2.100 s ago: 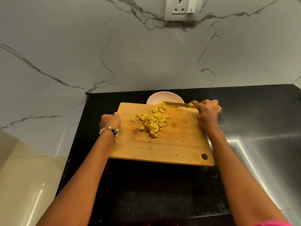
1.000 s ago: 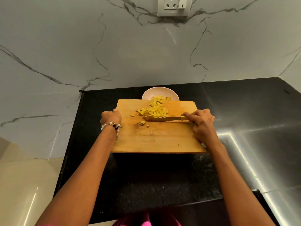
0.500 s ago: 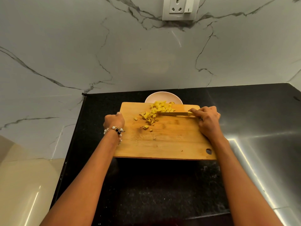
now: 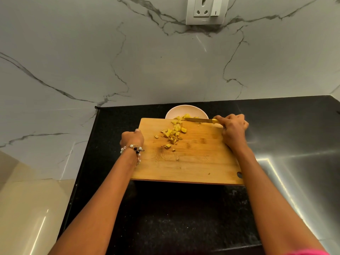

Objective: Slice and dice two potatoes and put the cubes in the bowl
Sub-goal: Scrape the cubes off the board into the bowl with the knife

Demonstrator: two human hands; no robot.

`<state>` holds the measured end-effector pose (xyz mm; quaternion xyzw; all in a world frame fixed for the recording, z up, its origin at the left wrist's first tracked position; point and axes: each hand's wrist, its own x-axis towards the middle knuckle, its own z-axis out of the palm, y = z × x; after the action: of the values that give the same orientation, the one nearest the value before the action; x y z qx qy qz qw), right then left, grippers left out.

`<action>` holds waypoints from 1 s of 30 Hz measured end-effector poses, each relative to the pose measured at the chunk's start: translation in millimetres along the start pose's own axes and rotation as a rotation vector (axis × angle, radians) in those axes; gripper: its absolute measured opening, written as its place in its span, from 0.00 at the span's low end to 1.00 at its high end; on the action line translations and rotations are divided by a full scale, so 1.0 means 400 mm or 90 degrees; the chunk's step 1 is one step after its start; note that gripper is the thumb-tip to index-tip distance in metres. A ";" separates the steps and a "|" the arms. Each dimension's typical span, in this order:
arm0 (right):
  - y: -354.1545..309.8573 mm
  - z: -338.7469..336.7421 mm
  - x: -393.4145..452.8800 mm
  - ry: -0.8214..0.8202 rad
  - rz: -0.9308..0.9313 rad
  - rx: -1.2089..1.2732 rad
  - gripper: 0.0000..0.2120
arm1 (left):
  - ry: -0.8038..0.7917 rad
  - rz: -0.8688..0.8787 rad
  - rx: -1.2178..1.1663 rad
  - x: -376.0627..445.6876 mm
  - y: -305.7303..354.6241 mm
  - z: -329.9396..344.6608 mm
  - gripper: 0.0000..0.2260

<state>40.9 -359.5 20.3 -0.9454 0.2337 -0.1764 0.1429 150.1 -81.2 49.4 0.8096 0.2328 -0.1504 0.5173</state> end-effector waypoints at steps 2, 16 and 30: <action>-0.004 0.004 0.004 0.023 0.009 -0.005 0.15 | -0.002 0.000 -0.002 -0.005 -0.001 0.001 0.12; -0.055 -0.064 -0.170 0.051 -0.095 0.161 0.20 | -0.006 -0.013 -0.004 -0.038 -0.003 -0.012 0.17; -0.102 -0.054 -0.279 0.013 -0.111 0.078 0.21 | -0.051 0.010 0.009 -0.072 -0.004 0.004 0.19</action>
<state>-44.0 -273.9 24.4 -0.9499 0.1408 -0.2115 0.1819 124.9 -88.3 61.4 0.8084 0.2045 -0.1806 0.5216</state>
